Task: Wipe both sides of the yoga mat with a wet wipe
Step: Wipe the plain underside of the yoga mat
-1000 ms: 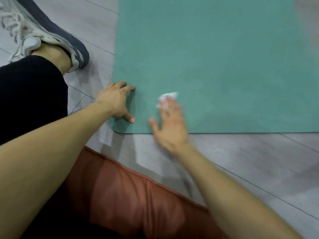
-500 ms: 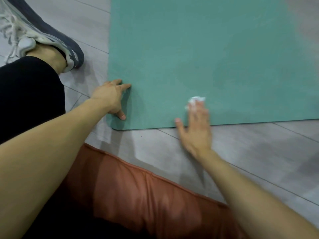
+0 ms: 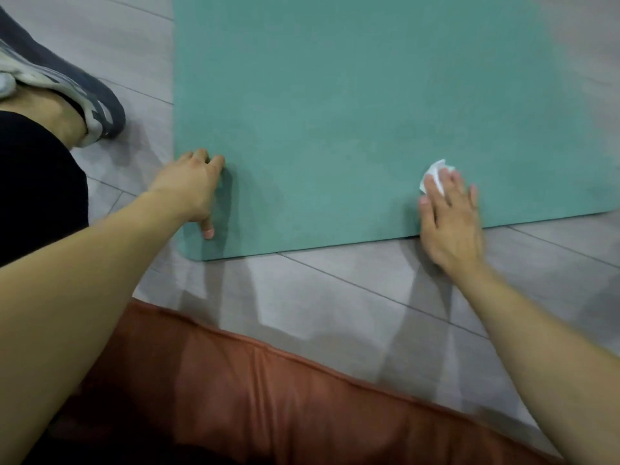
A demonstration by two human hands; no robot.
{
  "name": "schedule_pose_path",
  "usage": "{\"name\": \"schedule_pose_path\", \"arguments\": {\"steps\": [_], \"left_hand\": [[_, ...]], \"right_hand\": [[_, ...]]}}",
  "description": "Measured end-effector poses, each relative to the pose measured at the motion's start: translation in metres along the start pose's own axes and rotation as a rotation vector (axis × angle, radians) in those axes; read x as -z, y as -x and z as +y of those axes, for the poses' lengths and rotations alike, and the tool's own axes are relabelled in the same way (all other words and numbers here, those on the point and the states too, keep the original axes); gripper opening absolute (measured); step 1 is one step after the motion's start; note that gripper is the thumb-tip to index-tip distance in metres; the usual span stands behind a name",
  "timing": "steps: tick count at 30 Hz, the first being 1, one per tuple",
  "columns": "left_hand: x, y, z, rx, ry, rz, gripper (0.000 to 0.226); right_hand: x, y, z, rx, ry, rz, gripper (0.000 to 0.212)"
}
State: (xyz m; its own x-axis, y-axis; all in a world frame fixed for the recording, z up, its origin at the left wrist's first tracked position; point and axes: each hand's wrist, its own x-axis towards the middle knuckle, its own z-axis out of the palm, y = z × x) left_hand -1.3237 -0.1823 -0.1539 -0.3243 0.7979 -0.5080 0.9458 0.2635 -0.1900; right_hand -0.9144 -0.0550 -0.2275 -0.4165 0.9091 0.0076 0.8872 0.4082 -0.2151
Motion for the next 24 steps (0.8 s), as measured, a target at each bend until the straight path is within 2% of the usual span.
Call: {"name": "schedule_pose_path", "arguments": {"steps": [1,3,4,5,7,9,10,12,16,18,19,20,21,23,24], "left_hand": [[0.001,-0.002,0.004,-0.027,-0.047,0.006,0.135],[0.002,-0.003,0.012,-0.067,-0.119,0.009,0.139],[0.002,-0.004,0.013,-0.073,-0.131,0.011,0.142],[0.000,-0.007,0.012,-0.082,-0.130,0.006,0.147],[-0.001,-0.009,0.010,-0.109,-0.092,-0.012,0.162],[0.006,-0.006,0.014,-0.107,-0.022,-0.063,0.177],[0.009,-0.004,0.018,-0.093,0.030,-0.088,0.179],[0.013,-0.002,0.029,-0.043,0.112,-0.087,0.180],[0.010,-0.005,0.036,-0.006,0.118,-0.033,0.182],[0.009,-0.004,0.034,0.010,0.106,-0.016,0.181],[0.008,-0.004,0.033,0.018,0.101,-0.018,0.181],[0.009,-0.003,0.033,0.022,0.103,-0.017,0.180],[0.008,-0.003,0.032,0.024,0.110,-0.010,0.179],[0.007,-0.004,0.031,0.012,0.129,0.021,0.172],[0.007,-0.005,0.030,0.008,0.140,0.033,0.169]], "right_hand": [[-0.002,-0.004,-0.005,-0.112,-0.036,0.018,0.075],[-0.015,0.003,-0.049,-0.131,-0.092,0.078,0.084],[-0.024,0.012,-0.082,-0.025,-0.116,0.081,0.084],[-0.030,0.021,-0.117,0.162,-0.133,0.023,0.083],[-0.035,0.039,-0.174,0.576,-0.101,-0.159,0.083],[-0.036,0.038,-0.187,0.827,-0.059,-0.226,0.080],[-0.035,0.025,-0.176,0.881,-0.056,-0.221,0.076],[-0.030,-0.013,-0.136,0.787,-0.039,-0.175,0.071],[-0.008,-0.097,-0.038,0.104,0.029,-0.062,0.083],[-0.011,-0.102,-0.060,-0.112,-0.061,-0.056,0.093],[-0.020,-0.094,-0.089,-0.094,-0.086,-0.041,0.096],[-0.030,-0.079,-0.124,0.018,-0.095,-0.038,0.095],[-0.038,-0.060,-0.162,0.211,-0.117,-0.071,0.093],[-0.050,-0.022,-0.220,0.613,-0.137,-0.217,0.089],[-0.051,-0.013,-0.231,0.747,-0.109,-0.266,0.086]]}}
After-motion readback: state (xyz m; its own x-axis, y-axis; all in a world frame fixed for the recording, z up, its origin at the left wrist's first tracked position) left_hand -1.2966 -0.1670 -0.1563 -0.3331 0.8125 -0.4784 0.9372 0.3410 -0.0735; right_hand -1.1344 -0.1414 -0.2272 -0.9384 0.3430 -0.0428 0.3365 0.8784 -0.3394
